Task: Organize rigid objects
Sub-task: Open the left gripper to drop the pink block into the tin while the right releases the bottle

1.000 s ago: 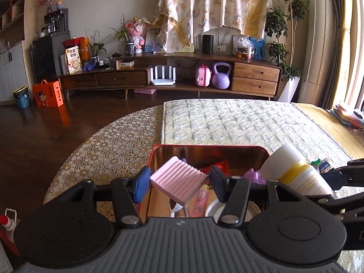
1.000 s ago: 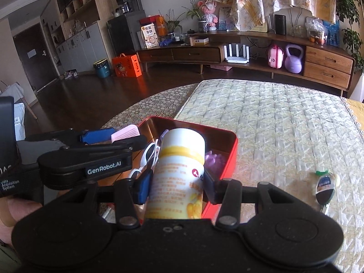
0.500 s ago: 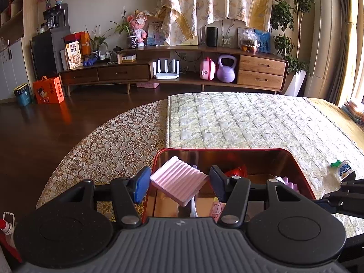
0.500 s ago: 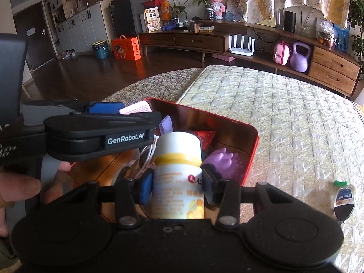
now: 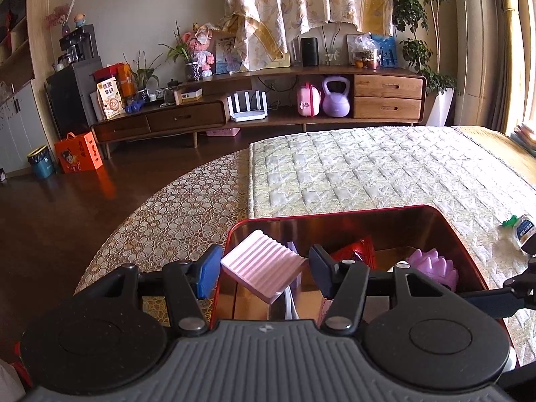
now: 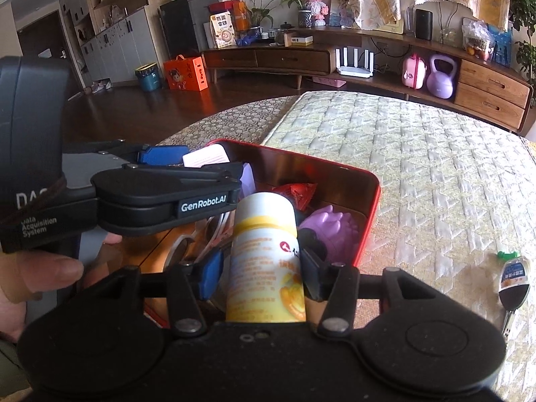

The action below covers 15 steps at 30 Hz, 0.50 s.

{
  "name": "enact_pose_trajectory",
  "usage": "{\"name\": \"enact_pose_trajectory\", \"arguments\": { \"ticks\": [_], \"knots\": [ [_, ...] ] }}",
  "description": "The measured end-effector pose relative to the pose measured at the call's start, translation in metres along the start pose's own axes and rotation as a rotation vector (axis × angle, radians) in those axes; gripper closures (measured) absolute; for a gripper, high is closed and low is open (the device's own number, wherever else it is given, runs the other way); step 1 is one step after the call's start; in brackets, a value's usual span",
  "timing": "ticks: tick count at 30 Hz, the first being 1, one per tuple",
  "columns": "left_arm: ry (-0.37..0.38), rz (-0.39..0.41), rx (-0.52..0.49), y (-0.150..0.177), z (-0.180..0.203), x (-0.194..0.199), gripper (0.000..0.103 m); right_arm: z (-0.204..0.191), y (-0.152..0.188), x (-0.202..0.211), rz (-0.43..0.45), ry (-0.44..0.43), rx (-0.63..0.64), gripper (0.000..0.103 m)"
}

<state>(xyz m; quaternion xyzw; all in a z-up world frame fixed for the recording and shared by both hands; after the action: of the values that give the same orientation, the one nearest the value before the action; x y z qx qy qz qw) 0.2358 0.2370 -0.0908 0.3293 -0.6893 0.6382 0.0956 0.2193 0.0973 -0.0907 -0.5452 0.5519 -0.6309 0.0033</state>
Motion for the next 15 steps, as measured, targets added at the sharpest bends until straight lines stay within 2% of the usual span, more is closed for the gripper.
{"name": "enact_pose_trajectory", "arguments": {
  "ticks": [5, 15],
  "knots": [
    [-0.012, -0.003, -0.023, 0.003, 0.003, 0.003, 0.042, -0.001, 0.002, 0.005, -0.011, 0.003, 0.007, 0.045],
    [0.009, -0.043, 0.012, 0.013, 0.001, 0.011, 0.032, -0.003, 0.005, 0.020, 0.006, -0.022, 0.009, 0.038]
  ]
}}
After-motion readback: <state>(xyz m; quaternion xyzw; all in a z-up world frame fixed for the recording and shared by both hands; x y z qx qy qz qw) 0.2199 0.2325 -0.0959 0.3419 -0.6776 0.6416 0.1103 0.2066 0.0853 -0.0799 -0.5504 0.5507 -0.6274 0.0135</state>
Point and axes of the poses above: each gripper's, at about its wrist camera, not at the fingertips, and x roughly against the way its jaws point, z to its right, y to its underside, the point moved 6 cm from there along -x, roughly the way its jaws point, and after that the axes turned 5 degrees about -y, right-handed, at the moved point
